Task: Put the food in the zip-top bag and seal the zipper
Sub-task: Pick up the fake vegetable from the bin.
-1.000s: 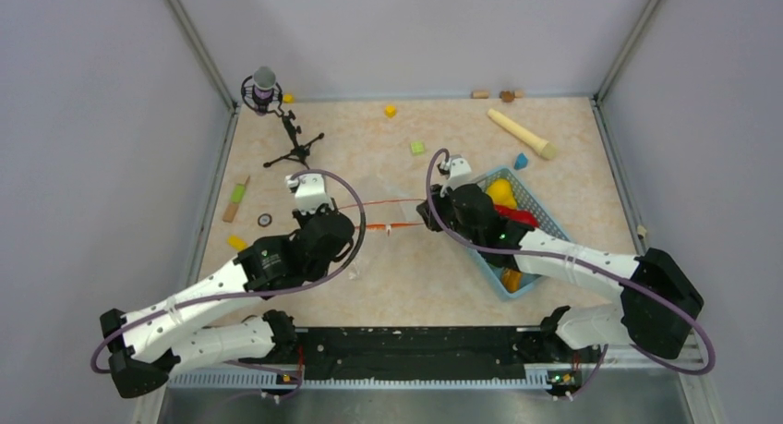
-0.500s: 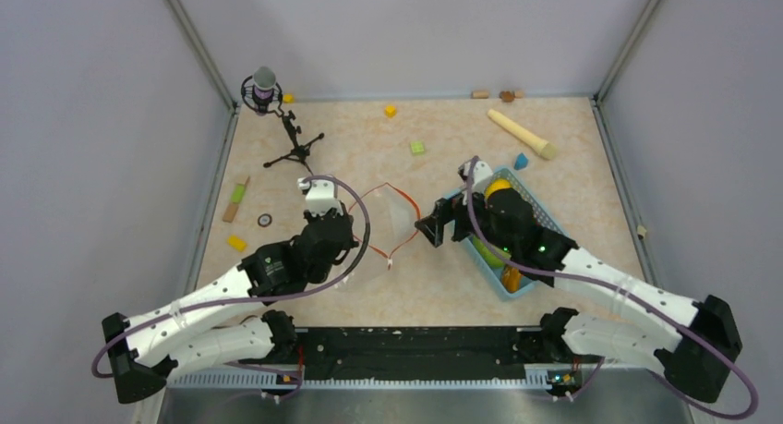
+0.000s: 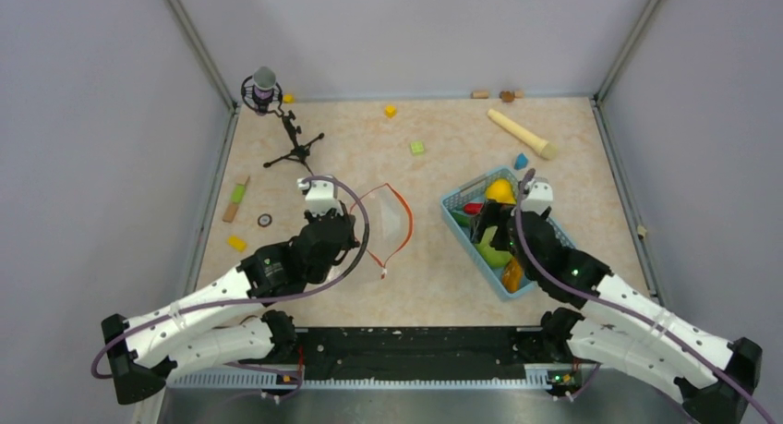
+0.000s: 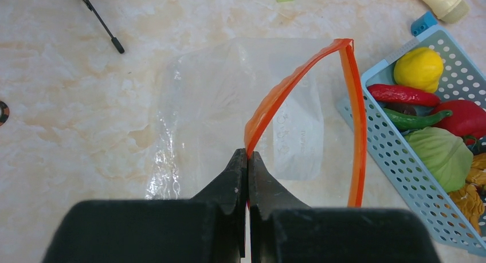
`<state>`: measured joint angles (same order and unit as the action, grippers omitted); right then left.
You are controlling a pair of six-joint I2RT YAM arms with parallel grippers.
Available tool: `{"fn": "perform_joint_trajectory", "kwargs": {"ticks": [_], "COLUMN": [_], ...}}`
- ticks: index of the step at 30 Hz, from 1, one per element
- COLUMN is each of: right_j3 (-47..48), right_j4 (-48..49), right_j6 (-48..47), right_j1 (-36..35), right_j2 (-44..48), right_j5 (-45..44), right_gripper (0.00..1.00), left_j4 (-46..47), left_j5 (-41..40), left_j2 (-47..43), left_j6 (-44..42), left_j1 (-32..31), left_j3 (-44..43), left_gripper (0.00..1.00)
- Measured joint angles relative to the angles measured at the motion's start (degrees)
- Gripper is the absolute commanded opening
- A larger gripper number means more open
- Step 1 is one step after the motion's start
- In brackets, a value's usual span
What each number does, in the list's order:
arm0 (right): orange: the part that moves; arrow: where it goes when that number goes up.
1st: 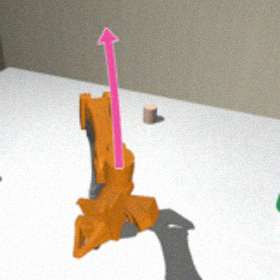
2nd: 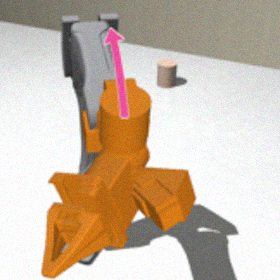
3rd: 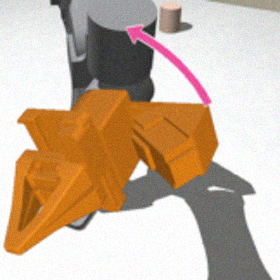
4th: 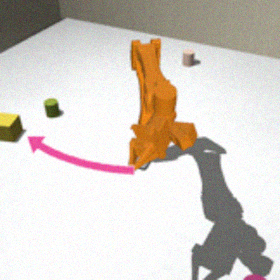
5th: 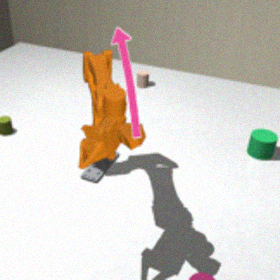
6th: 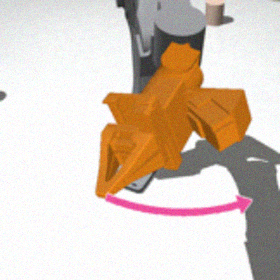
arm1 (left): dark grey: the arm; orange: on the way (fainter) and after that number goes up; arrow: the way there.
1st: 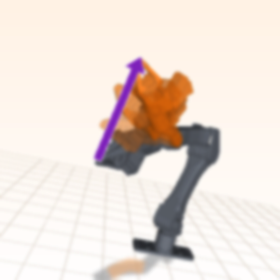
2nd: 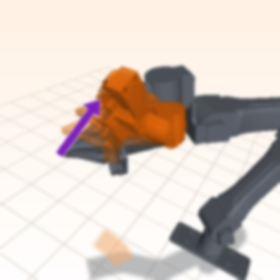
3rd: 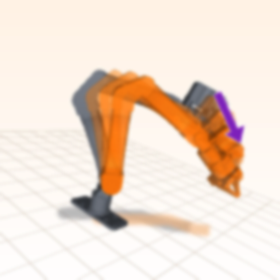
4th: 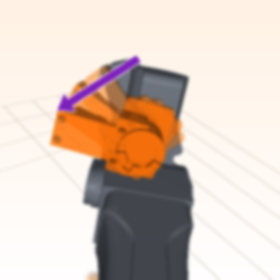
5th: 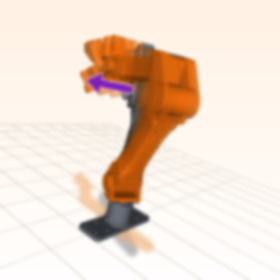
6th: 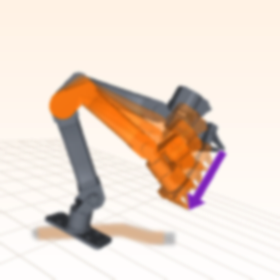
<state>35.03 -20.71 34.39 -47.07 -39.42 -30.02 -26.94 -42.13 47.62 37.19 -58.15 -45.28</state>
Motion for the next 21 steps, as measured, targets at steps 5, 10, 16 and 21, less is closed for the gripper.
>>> {"fn": "perform_joint_trajectory", "kwargs": {"ticks": [5, 10, 16, 21], "right_j3": [1.3, 1.4, 1.2, -0.6], "right_j4": [-7.0, -11.1, -11.5, -10.4], "right_j6": [3.9, 6.7, 8.3, 9.0], "right_j1": [1.2, 3.6, 5.3, 7.4], "right_j2": [-9.0, -14.1, -14.3, -14.3], "right_j5": [-4.9, -6.2, -5.0, -2.7], "right_gripper": [0.99, 0.99, 0.96, 0.92], "left_j4": [0.5, 0.7, 1.3, 1.4], "left_j5": [0.8, 1.4, 1.9, 2.4], "left_j2": [0.0, 0.0, 0.2, 0.9], "left_j6": [-0.3, -0.8, -1.4, -1.6], "left_j1": [0.0, 0.0, 0.0, 0.0], "left_j3": [0.5, 0.9, 0.9, 0.9], "left_gripper": [0.00, 0.00, 0.00, 0.00]}}
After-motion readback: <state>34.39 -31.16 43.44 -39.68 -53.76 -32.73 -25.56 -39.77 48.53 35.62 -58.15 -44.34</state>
